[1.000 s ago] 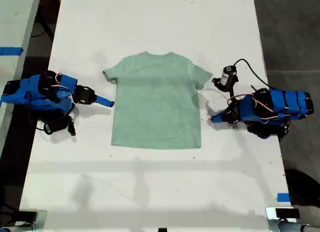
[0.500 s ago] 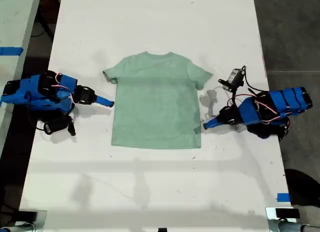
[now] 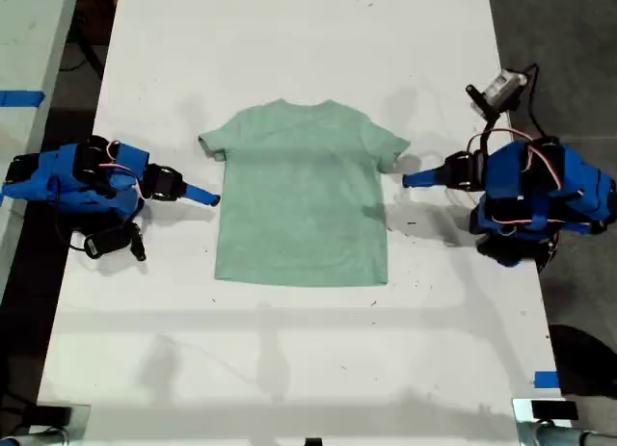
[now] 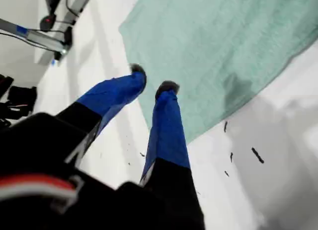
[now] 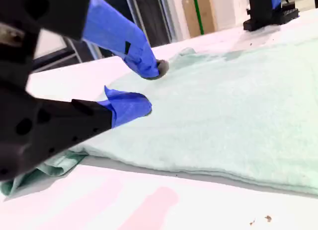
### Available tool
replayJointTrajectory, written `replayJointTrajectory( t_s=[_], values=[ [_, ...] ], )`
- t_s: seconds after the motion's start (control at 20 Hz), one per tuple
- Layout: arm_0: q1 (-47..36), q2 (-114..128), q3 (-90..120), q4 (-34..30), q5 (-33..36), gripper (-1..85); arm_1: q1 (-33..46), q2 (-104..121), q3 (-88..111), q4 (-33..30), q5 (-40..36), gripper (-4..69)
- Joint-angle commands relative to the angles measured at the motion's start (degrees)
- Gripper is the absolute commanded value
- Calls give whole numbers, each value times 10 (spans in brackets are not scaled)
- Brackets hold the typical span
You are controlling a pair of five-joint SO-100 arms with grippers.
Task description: Fold t shirt
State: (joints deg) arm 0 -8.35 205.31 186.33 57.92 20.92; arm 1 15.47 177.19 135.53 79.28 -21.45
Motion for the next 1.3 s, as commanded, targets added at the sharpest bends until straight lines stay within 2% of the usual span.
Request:
replayJointTrajectory(
  t_s=[0.0, 0.05, 0.15, 0.25, 0.45, 0.65, 0.7, 0.75, 0.9, 1.05, 1.15, 1.25],
  values=[
    [5, 3, 22, 0, 4, 76, 117, -243, -226, 85, -77, 218],
    [5, 3, 22, 0, 4, 76, 192, -316, -278, 120, -116, 241],
    [5, 3, 22, 0, 4, 76, 307, -431, -309, 116, -172, 256],
    [5, 3, 22, 0, 4, 76, 367, -525, -294, 59, -196, 261],
    [5, 3, 22, 0, 4, 76, 410, -673, -273, -68, -212, 262],
    [5, 3, 22, 0, 4, 76, 411, -870, -326, -120, -215, 258],
    [5, 3, 22, 0, 4, 76, 412, -907, -326, -133, -215, 161],
    [5, 3, 22, 0, 4, 76, 411, -922, -324, -140, -211, 6],
    [5, 3, 22, 0, 4, 76, 402, -887, -323, -130, -213, 8],
    [5, 3, 22, 0, 4, 76, 401, -783, -332, -95, -215, 8],
    [5, 3, 22, 0, 4, 76, 368, -714, -381, -51, -225, 8],
    [5, 3, 22, 0, 4, 76, 301, -695, -463, -20, -232, 8]
  ],
)
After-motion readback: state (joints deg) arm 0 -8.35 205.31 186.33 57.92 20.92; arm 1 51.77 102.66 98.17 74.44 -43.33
